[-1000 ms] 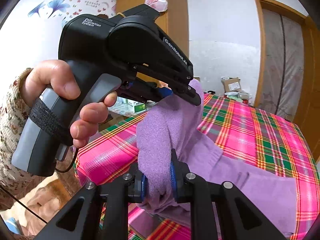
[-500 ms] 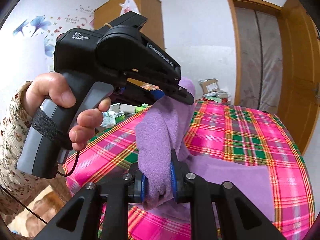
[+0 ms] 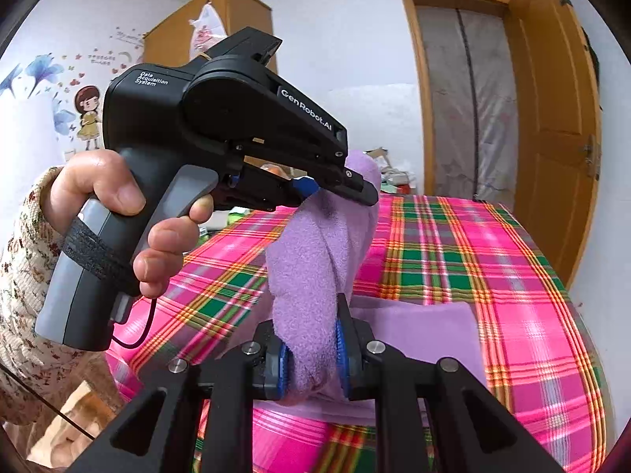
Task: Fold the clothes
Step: 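Lift the gripped garment edge with both grippers and fold it over the garment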
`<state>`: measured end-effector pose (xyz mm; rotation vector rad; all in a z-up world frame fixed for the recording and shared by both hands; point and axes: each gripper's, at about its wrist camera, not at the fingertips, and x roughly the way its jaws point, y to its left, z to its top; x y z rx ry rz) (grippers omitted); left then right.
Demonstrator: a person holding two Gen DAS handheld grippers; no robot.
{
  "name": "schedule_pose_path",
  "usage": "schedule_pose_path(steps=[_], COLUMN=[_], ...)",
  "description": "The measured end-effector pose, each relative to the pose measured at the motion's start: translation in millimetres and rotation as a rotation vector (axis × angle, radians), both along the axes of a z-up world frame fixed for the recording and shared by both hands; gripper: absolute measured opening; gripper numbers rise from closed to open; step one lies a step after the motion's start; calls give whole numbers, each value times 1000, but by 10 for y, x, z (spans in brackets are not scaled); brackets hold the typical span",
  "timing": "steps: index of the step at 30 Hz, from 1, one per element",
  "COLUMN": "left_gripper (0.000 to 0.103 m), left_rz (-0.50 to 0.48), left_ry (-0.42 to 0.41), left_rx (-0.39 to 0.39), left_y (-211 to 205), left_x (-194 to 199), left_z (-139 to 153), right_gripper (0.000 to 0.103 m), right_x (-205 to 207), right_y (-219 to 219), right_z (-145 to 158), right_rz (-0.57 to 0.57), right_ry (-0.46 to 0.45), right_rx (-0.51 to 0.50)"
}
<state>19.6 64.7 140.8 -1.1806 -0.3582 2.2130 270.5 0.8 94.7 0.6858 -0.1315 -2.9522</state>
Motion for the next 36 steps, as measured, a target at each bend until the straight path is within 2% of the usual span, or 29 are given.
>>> schedule_pose_path(steps=[10,18,28,36], left_gripper=[17,17,17,19], left_rz=[-55,-88,-94,-98], left_ry=[-60,-115,-187,-184], left_rx=[-12,-51,-50,-58], left_y=[470,777,884,933], left_x=[-171,-314,-418,-467], left_z=[-166,-443,-726,-798], right_gripper=[19,19,19,21], right_x=[36,-17,-24,-61], right_y=[333,586,700,778], right_z=[-147,-349,-517,-618], right_rz=[-94,-145,-182,-209], right_ry=[-47,-112,-176,-201], right_rx=[-20,-52,-46,-50])
